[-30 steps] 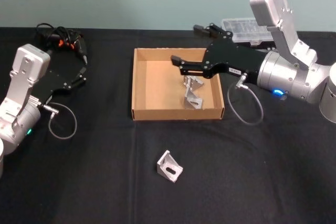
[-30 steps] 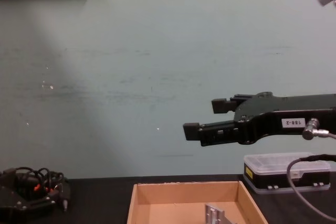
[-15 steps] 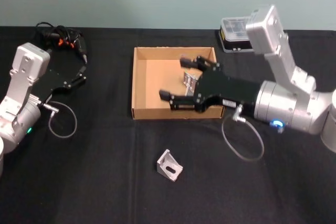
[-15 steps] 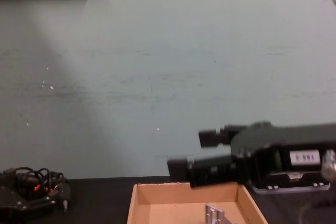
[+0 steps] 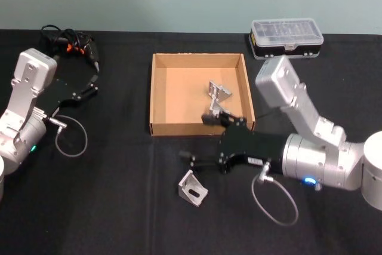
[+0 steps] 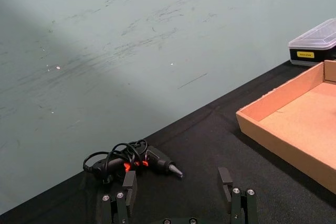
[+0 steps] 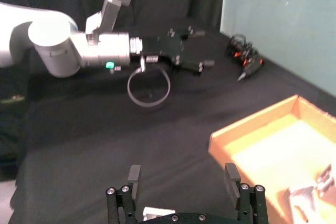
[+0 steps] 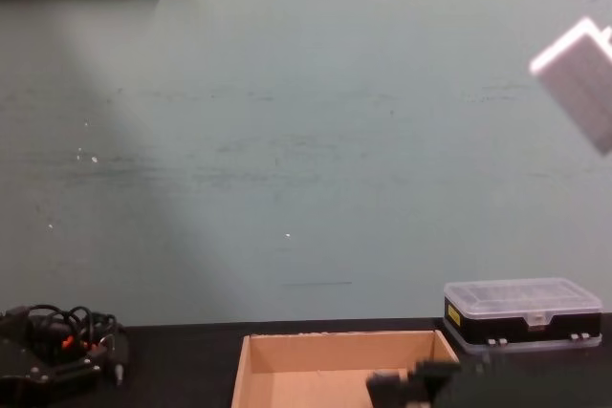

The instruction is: Use one hand to pick up the angle iron from the table and place it into the box.

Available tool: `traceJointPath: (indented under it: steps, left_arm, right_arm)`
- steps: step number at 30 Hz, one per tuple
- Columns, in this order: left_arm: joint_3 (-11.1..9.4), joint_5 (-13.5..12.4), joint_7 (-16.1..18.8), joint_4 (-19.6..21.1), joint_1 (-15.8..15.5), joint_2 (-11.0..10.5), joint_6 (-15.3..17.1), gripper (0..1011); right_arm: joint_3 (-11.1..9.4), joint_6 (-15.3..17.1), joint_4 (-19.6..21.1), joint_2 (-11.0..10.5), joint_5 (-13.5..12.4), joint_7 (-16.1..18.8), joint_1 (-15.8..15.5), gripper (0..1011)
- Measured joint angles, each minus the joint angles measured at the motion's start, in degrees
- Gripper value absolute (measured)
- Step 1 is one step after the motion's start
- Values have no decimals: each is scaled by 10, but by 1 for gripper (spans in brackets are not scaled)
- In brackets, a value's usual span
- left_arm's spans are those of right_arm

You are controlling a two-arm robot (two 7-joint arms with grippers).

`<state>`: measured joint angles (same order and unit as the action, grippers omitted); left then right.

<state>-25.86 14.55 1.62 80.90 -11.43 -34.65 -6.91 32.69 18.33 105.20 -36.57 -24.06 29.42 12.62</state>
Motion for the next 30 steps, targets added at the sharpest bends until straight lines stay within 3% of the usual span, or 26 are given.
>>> traceJointPath:
  steps: [14,30]
  left_arm:
    - [0,0,0,0,0,0,0,1000]
    - [0,0,0,0,0,0,0,1000]
  right_arm:
    - [29,32,-5,-7,35,0,-12,1003]
    - [38,40,-28,6,57,13,-9,1003]
